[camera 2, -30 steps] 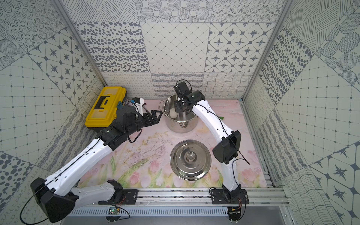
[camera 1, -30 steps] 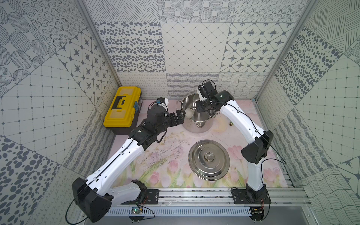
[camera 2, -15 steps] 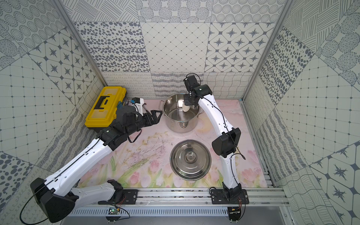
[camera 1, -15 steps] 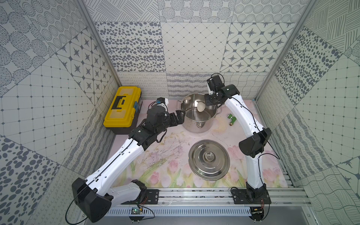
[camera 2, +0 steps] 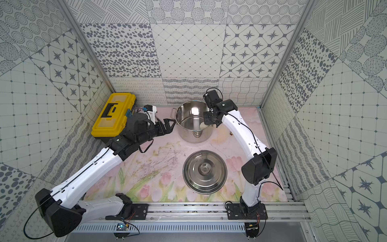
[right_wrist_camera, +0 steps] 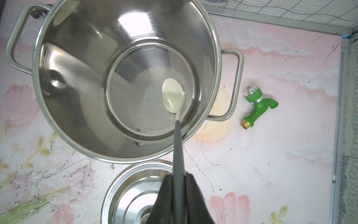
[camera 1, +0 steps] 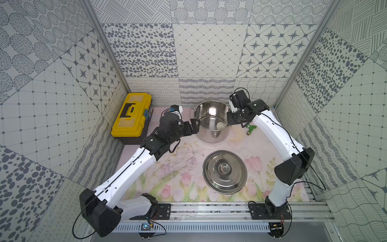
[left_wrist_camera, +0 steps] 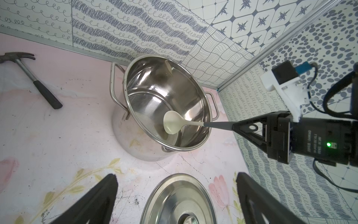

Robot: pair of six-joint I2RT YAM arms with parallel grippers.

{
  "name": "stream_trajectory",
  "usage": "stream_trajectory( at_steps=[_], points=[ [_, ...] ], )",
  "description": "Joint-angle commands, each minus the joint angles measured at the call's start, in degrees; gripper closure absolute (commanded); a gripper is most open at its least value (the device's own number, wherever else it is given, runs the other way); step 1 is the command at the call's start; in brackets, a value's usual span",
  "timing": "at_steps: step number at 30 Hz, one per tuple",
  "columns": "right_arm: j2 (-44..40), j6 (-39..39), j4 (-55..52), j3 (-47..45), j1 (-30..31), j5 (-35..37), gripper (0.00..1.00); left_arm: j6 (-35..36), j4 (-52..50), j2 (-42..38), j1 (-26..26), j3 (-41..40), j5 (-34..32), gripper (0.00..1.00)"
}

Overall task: Stir the soup with a spoon
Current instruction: Stir the soup in the pan with a stick.

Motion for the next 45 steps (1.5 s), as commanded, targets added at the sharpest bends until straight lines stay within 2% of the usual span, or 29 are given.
stream_trajectory(
  at_steps=[1,5,11,18,21,25,34,45],
  points=[
    [-1.78,3.69,5.85,-2.27,2.56,-1.69,1.00,0.46,3.06,-0.52,-0.12,0.49,1.16,0.01],
    [0.70,5.76,7.18,0.02,4.59,-1.99,1.00,0.05,2.88,-0.95,-0.10,0.22,1.38,0.00],
    [8.14,5.74,7.08,10.83,5.50,-0.23,1.00,-0.48,2.54,-2.15,-0.12,-0.47,0.87,0.00],
    [17.50,3.75,2.60,26.00,3.70,2.61,1.00,-0.51,2.15,-3.97,-0.12,-1.76,-0.34,0.00],
    [18.78,3.82,1.97,28.14,1.85,2.77,1.00,-0.17,2.10,-4.23,-0.13,-1.80,-0.59,0.00],
    [17.25,3.72,1.98,26.04,-0.30,3.27,1.00,0.18,2.20,-4.26,-0.13,-1.80,-0.87,0.00],
    [8.14,2.48,2.32,13.59,-2.28,2.84,1.00,0.44,3.19,-3.14,-0.06,-1.20,-0.10,0.00],
    [-3.58,9.85,6.16,-3.05,-1.69,-7.57,1.00,0.24,2.76,-3.05,-0.10,-1.10,1.01,0.01]
  ],
)
